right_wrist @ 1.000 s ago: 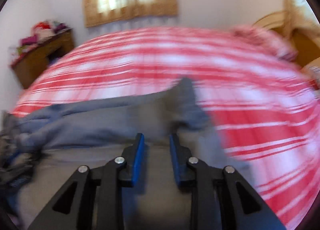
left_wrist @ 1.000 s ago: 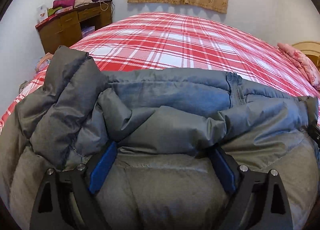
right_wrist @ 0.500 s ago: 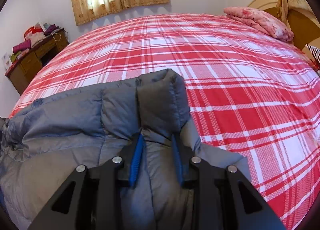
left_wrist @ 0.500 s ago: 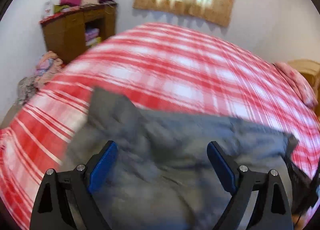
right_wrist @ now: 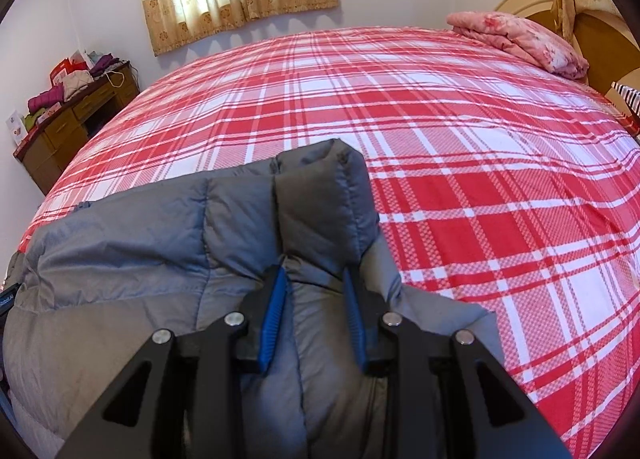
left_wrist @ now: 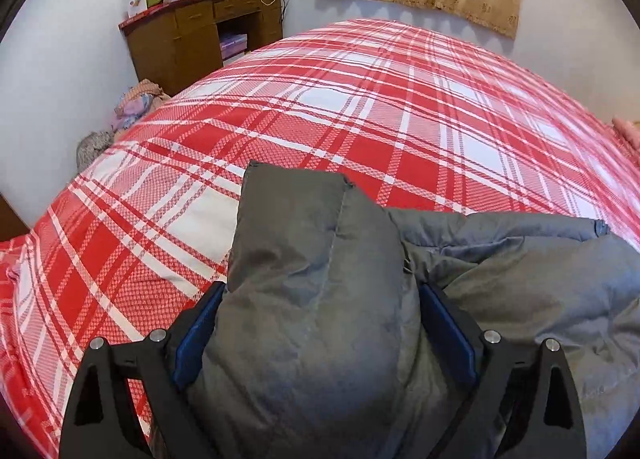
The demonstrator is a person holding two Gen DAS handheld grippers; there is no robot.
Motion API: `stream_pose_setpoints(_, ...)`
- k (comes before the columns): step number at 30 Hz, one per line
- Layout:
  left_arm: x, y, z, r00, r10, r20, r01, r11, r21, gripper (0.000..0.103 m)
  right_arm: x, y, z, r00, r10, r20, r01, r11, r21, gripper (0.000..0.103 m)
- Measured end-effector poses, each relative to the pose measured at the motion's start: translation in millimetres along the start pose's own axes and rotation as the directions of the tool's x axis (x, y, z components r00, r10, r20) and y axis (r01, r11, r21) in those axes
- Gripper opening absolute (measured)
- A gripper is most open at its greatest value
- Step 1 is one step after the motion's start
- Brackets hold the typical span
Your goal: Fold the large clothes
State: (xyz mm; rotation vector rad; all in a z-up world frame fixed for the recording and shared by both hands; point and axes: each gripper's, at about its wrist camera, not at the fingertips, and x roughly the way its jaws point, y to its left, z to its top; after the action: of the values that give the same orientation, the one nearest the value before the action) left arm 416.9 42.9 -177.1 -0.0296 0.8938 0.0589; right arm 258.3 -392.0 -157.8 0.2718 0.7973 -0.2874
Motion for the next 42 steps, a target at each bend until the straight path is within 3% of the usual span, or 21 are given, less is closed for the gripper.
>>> stream_pose_setpoints(6,-3,3,-2,1.000,0.010,0.005,-0.010,1.000,-0.002,0.095,1,10,3,0.998,-0.055,-0.019,0.054,0.997,-0.054,0.033)
stream_pose_setpoints(8,-4,3,-3,1.000,0.018,0.007,-0.018,1.000,0.002,0.095,-4,20,9,0.992,-0.116,-0.050,0.110,0.988,-0.109,0.030)
stream_pose_setpoints(9,-4,3,-3,1.000,0.019,0.006,-0.019,1.000,0.001,0.095,-21,26,12,0.993,-0.118,-0.009,0.116,0.987,-0.107,0.031)
stream_pose_setpoints(12,-4,4,-3,1.000,0.020,0.005,-0.020,1.000,0.001,0.095,-59,45,12,0.998,-0.006,0.068,0.012,0.996,-0.090,0.032)
stream_pose_setpoints(15,-4,4,-3,1.000,0.026,0.006,-0.026,1.000,0.005,0.095,-71,84,5,0.991,0.129,0.038,-0.124,0.984,-0.128,0.032)
stream_pose_setpoints(18,-4,2,-4,0.999,0.037,0.008,-0.037,0.999,0.010,0.095,-50,111,-10,0.981,0.189,-0.036,-0.193,0.970,-0.150,0.033)
stream_pose_setpoints(22,-4,2,-4,0.999,0.040,0.008,-0.040,0.999,0.011,0.095,-21,120,-34,0.986,0.164,-0.024,-0.166,0.968,-0.189,0.031)
stream_pose_setpoints(31,-4,4,-4,1.000,0.015,0.002,-0.015,1.000,-0.005,0.095,-9,115,-40,0.983,0.185,-0.019,-0.186,0.971,-0.153,0.027)
stream_pose_setpoints(35,-17,14,-4,0.998,-0.060,-0.021,0.059,0.998,-0.020,0.095,-11,117,-40,0.984,0.177,-0.020,-0.178,0.971,-0.157,0.027)
stream_pose_setpoints(42,-104,80,-29,0.970,-0.228,0.083,0.237,0.962,-0.135,0.095,-16,126,-37,0.990,0.130,-0.059,-0.138,0.973,-0.185,0.029)
